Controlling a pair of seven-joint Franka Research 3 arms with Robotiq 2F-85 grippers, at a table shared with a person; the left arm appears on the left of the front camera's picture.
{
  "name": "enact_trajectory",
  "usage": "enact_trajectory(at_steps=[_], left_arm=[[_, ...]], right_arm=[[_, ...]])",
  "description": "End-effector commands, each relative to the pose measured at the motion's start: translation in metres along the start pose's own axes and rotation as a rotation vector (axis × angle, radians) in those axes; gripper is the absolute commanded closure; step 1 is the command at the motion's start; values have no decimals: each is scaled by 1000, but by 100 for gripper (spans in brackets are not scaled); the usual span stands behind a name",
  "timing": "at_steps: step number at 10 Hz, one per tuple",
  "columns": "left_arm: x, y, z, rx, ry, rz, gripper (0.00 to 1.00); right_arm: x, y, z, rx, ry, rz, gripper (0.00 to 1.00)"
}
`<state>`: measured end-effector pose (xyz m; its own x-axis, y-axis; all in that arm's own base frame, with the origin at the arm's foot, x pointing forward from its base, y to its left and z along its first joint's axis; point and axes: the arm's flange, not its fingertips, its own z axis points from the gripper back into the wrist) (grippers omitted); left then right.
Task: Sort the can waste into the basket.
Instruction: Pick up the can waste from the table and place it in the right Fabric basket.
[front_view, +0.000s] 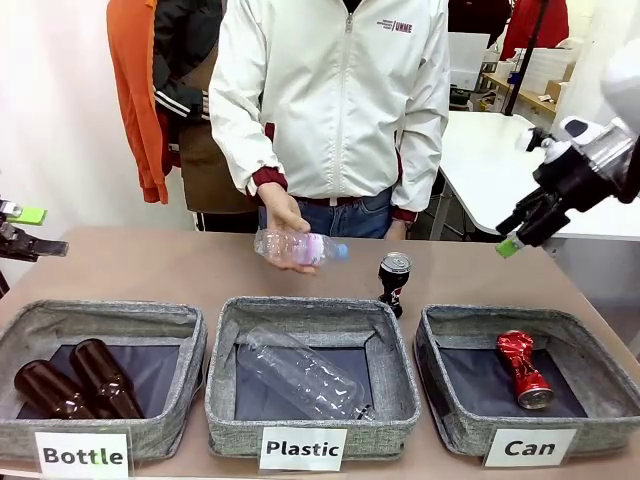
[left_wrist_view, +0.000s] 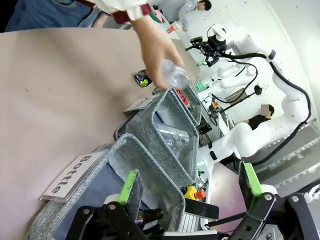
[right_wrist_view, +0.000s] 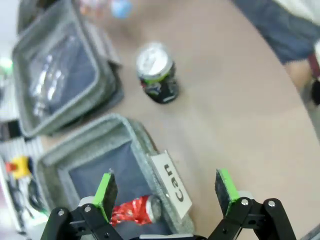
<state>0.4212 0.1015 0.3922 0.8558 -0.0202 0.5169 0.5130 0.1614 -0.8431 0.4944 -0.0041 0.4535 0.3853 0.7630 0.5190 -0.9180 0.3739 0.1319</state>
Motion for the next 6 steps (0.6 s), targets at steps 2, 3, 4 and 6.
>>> enact_trajectory(at_steps=[2,3,4,6], left_arm=[[-1,-3,0,7,9,-3,0],[-1,-3,0,7,9,-3,0],[-1,-3,0,7,9,-3,0],[-1,-3,0,7,9,-3,0]], right_arm=[[-4,-38,-25,32,41,319,0],[0,-48,-37,18,9,373,0],[2,-56,-47,26,-21,418,0],[-2,-71,-62,53,-51,429,0]])
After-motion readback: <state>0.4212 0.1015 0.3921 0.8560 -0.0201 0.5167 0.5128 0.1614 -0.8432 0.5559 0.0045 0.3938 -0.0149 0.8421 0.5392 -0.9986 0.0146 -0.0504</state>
